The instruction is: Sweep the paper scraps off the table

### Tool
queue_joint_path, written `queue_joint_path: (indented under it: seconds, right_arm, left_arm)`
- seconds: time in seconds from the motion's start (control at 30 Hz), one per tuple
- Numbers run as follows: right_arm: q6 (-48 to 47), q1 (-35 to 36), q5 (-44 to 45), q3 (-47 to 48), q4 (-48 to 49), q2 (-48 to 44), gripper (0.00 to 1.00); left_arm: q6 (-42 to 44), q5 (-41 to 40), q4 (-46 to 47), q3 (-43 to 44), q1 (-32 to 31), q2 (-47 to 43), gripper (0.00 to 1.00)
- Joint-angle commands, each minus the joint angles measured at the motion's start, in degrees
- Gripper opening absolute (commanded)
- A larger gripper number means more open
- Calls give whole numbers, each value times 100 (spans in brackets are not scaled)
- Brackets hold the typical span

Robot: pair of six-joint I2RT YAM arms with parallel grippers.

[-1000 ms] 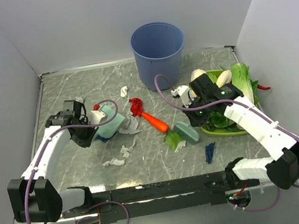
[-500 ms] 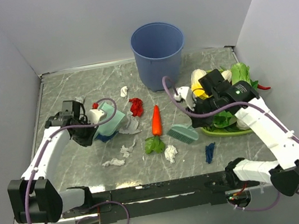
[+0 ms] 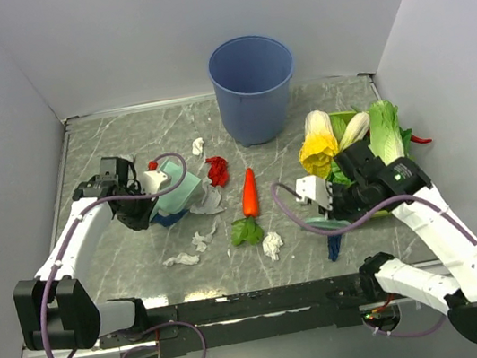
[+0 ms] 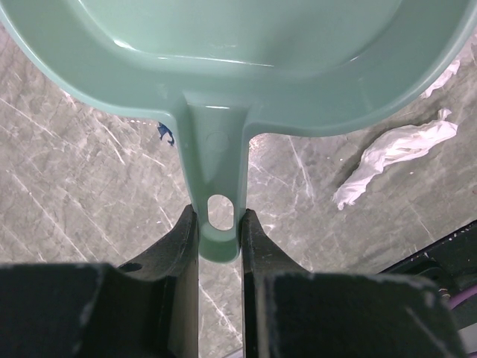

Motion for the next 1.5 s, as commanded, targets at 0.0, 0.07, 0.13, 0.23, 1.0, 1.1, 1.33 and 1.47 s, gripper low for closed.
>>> queue_joint_path:
  seconds: [0.0,0.07,0.13,0.23,1.0,1.1,1.33,1.47]
  right_arm:
    - [-610,-58,222,-550,-761,-334,0]
    - [-619,-58,73,-665,-559,-291,0]
    - [-610,-41,-242,-587,-330,-46,0]
    - [-462,3,-883,-158,-242,507,0]
    - [-204,320,-1818,2650,-469,2461,0]
    - [-311,311,-1765,2316,-401,2206,0]
    - [943,302,-536,1700,3,2065,0]
    - [2288,302,-34,1392,329,1810,0]
  left_arm:
    - [-34,189,43,225,6,-26,1]
    - [-52,172,0,260,6,-26,1]
    - [-43,145,-18,260,6,-52,1]
    - [-34,84,-44,242,-3,-87,1]
    - [553,57,-641,365,6,-244,1]
    - [1265,57,-931,313,-3,-578,1]
    - [2479,-240,-2099,286,-669,-755,1]
    - [2313,-408,-2557,566,-1774,-536,1]
